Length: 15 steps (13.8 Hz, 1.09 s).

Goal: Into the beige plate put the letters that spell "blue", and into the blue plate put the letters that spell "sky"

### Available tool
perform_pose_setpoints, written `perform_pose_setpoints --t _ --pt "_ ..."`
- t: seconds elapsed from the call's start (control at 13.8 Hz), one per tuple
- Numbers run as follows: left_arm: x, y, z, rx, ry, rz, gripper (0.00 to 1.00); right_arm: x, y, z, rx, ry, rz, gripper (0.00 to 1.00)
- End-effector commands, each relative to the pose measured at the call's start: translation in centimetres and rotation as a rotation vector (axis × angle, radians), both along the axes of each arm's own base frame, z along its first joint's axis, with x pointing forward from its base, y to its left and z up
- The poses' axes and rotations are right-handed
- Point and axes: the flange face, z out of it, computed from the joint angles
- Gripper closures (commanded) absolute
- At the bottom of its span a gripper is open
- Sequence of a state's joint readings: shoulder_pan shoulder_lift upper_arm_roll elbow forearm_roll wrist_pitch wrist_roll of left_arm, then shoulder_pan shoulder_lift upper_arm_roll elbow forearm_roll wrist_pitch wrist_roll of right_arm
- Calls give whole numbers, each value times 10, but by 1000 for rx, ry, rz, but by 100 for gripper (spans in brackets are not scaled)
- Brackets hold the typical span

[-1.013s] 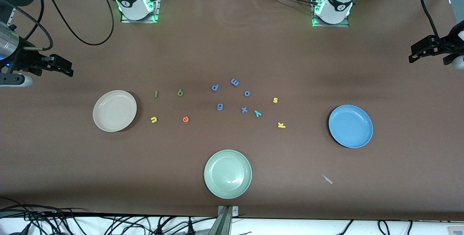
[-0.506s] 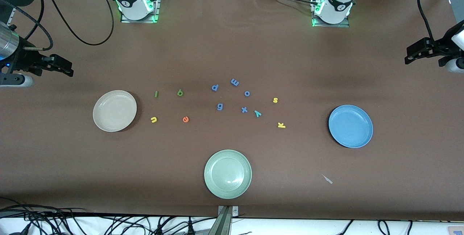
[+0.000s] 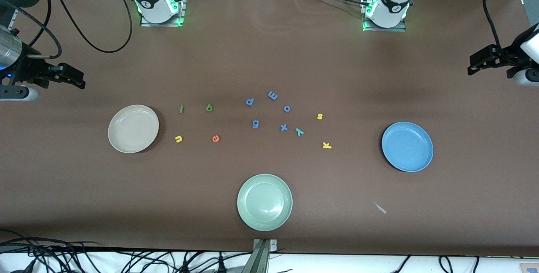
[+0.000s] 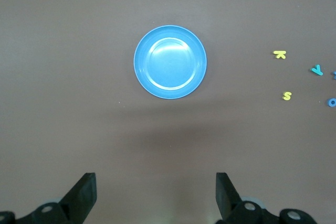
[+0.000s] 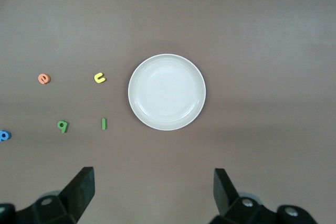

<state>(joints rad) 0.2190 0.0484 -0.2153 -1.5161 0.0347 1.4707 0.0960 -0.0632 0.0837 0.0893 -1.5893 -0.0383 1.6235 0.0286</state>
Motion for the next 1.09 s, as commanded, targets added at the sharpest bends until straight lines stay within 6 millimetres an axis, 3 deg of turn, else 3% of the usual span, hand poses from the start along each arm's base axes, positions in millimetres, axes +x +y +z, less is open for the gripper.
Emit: perform_pose_setpoints --t 0.0,0.65,1.01 --pt "-2 -14 -2 20 15 -30 0 -1 -1 2 13 2 6 0" --pt "8 -16 -9 19 14 -35 0 -1 -1 2 13 3 7 0" --pt "5 -6 1 17 -13 -12 0 -1 -1 2 13 3 7 0"
